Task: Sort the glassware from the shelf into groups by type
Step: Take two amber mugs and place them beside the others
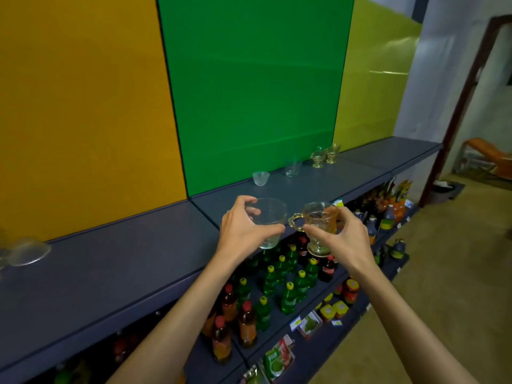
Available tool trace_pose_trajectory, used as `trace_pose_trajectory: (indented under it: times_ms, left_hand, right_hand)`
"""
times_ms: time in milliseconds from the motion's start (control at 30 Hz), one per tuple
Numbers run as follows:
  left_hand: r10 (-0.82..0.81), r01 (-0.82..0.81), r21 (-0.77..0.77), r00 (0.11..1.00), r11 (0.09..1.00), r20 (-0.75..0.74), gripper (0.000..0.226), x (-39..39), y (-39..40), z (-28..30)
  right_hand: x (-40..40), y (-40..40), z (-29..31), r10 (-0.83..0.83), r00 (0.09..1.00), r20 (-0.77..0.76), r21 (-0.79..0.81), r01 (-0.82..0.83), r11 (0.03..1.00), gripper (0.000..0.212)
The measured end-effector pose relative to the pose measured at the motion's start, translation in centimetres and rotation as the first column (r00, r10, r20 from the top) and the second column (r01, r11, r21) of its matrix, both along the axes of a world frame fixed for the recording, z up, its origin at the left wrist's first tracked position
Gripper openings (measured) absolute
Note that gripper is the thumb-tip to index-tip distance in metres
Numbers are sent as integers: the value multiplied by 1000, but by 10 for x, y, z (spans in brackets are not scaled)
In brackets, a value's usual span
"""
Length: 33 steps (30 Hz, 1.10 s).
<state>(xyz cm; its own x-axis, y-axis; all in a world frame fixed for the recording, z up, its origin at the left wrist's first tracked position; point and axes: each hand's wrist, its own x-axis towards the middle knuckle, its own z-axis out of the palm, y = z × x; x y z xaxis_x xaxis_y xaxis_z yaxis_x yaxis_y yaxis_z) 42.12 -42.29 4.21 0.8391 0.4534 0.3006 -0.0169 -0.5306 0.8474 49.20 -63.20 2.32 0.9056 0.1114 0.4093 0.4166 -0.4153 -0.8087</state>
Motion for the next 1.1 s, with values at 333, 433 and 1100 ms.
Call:
trace_pose_trajectory:
  times_ms: [333, 433, 1100]
  left_hand:
    - [65, -66, -6, 995, 998, -70, 82, 110, -48, 2]
    - [87, -86, 14, 993, 996, -75, 82, 156, -52, 0]
    - [516, -398, 436, 835, 807, -193, 99, 437, 17, -9]
  right_hand:
    - [118, -66, -8, 50, 999, -12, 3, -50, 999, 59]
    - [157, -74, -11, 61, 998, -8, 0, -62, 998, 56]
    - [480, -64, -1, 141, 990, -17, -20, -141, 990, 62]
